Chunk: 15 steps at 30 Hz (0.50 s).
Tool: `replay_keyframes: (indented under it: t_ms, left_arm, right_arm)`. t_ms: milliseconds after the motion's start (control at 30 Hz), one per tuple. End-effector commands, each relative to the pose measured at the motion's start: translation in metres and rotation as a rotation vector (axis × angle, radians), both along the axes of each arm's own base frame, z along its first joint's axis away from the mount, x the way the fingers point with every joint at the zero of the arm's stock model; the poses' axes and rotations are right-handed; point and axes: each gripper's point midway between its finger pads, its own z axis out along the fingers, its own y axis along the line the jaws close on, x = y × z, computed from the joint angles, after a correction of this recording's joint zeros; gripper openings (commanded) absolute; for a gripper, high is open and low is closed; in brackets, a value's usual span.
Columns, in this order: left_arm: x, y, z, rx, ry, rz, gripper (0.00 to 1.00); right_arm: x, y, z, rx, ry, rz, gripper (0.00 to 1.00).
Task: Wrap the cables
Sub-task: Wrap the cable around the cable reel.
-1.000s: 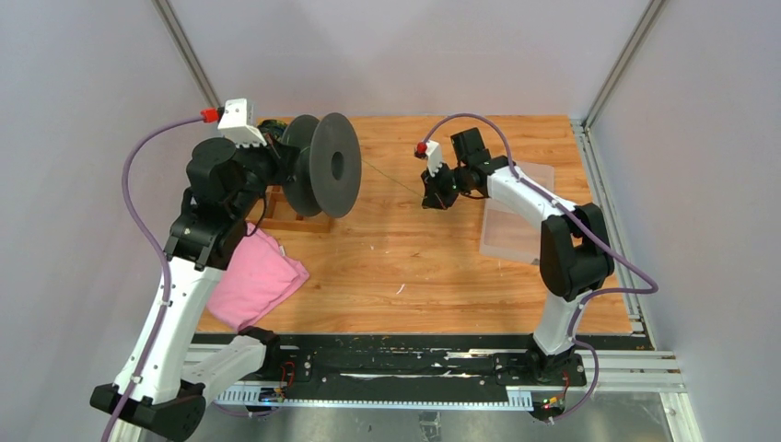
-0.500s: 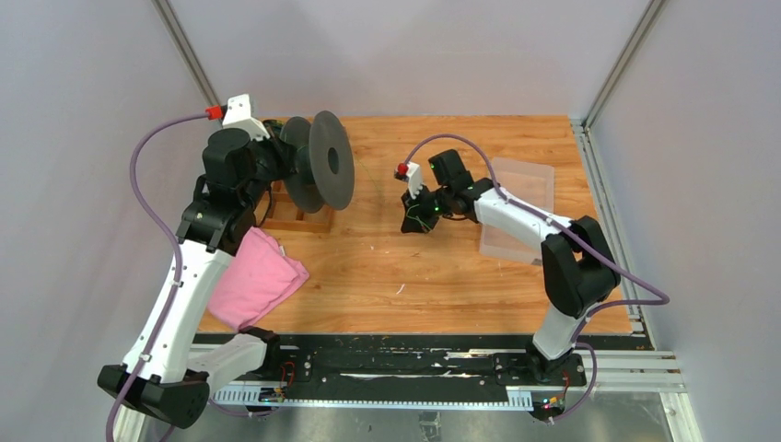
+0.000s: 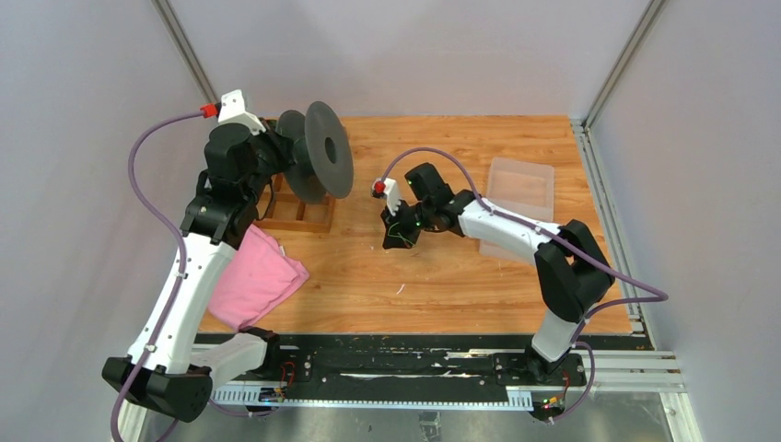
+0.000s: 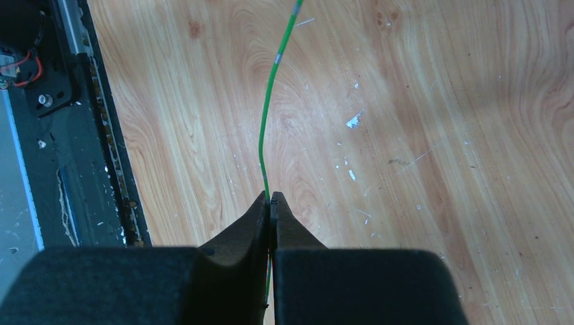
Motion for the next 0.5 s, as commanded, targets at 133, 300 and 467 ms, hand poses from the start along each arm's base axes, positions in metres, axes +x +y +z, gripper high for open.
replay_keyframes:
  t_ms: [133, 300, 467]
  left_arm:
    - [0.011, 0.016, 0.036, -0.076, -0.143, 0.087, 0.0]
    - [0.016, 0.022, 0.031, -0.052, -0.147, 0.118, 0.0]
    - [0.021, 0.026, 0.026, -0.016, -0.154, 0.139, 0.0]
  right_arm:
    - [-0.033, 0.01, -0.02, -0.04, 0.006, 0.114, 0.01]
    - [-0.057, 0.024, -0.01, -0.018, 0.025, 0.187, 0.01]
    - [-0.083, 0.039, 0.008, 0.02, 0.031, 0.259, 0.01]
